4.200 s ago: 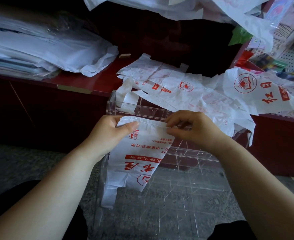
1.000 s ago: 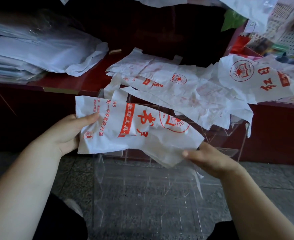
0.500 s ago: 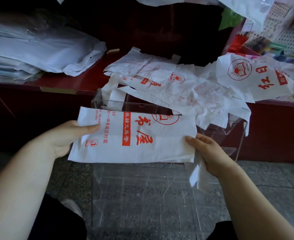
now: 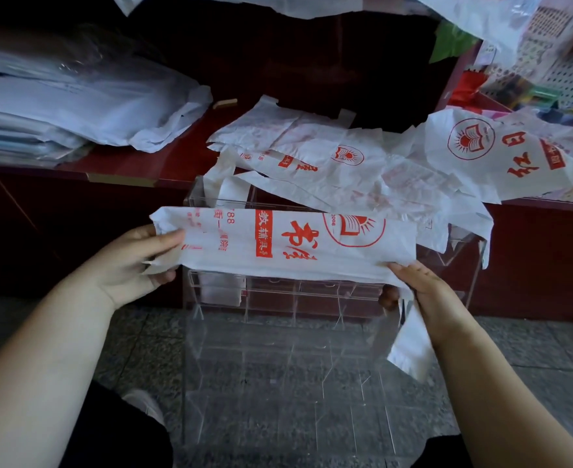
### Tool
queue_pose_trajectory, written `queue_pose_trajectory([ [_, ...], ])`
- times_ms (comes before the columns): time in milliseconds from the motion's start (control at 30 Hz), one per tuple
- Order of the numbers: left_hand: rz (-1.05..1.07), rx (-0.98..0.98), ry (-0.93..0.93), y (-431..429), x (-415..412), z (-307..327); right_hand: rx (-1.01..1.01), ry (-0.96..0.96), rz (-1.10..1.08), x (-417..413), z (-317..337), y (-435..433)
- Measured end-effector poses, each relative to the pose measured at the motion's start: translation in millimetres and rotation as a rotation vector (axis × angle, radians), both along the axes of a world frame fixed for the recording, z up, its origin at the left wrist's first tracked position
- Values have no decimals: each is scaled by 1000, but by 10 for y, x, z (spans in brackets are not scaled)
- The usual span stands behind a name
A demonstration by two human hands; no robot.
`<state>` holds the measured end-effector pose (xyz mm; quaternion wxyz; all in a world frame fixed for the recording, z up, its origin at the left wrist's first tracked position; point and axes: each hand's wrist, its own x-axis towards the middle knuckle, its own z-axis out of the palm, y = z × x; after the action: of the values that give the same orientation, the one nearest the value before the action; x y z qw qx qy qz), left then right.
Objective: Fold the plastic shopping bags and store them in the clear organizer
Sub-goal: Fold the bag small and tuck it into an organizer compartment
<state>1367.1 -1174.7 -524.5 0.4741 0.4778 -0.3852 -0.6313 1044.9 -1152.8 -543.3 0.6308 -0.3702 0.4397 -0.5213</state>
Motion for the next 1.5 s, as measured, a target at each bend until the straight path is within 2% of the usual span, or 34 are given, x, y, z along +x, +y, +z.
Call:
queue_pose_trajectory([
  [100, 41, 28, 72, -36, 37, -13, -30, -89, 53, -11, 43, 30],
  [200, 39, -1, 171, -53, 71, -67, -40, 44, 125, -34, 39, 23],
  [333, 73, 16, 258, -10, 28, 5, -41, -39, -15, -12, 22, -4],
  [433, 87, 81, 143, 39, -38, 55, -45, 61, -47, 5, 35, 10],
  [567, 10, 40, -31, 87, -70, 81, -77, 262, 86, -49, -15, 9],
  [700, 27, 42, -145, 61, -6, 57, -37, 184, 181, -67, -26, 9],
  [833, 45, -40, -188, 66, -55, 73, 10, 127, 142, -37, -26, 4],
  [900, 69, -89, -183, 77, -93, 91, 15, 229, 188, -24, -48, 8],
  [1133, 102, -197, -131, 135, -157, 203, 30, 774, 544, 44, -92, 19],
  [1233, 23, -276, -193, 211, -295, 237, -43, 726, 564, 249, -81, 53],
  [1367, -162, -351, -316, 338, -628, 209, -245, 640, 472, 636, 0, 167],
  [1433, -186, -374, -375, 380, -763, 198, -266, 558, 424, 775, 18, 248],
  [1500, -178, -380, -330, 393, -836, 216, -254, 503, 374, 842, 19, 306],
])
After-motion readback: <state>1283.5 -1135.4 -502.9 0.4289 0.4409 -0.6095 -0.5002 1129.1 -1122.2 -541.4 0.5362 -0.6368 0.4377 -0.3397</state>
